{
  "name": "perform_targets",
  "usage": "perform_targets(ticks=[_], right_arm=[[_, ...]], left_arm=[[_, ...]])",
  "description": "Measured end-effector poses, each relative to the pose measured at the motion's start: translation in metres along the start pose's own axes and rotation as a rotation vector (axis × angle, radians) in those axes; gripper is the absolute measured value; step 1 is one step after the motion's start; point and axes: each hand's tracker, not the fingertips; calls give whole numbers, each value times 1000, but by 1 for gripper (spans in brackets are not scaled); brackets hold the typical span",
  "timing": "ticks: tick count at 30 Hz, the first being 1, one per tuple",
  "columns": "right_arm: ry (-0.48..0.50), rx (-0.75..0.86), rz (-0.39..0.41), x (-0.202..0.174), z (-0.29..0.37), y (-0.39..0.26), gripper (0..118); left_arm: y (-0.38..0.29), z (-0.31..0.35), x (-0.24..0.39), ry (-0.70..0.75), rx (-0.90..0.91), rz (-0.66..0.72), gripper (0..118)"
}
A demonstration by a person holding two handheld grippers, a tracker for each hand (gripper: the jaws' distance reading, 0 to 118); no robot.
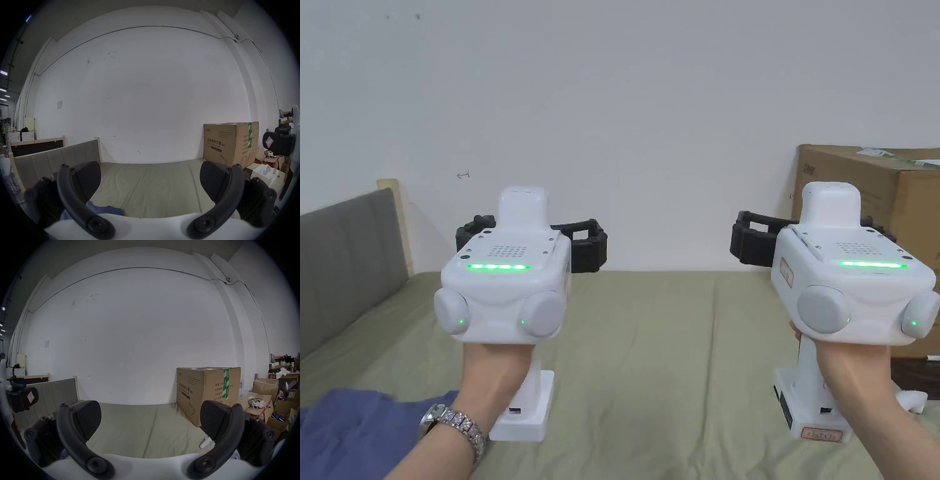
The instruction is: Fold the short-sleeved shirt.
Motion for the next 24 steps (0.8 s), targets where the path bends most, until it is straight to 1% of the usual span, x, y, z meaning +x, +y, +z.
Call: perform_targets(ticks=[24], right_arm=[[10,-3,3,1,8,-2,118]], left_arm=[[-5,8,1,-11,-6,5,118]])
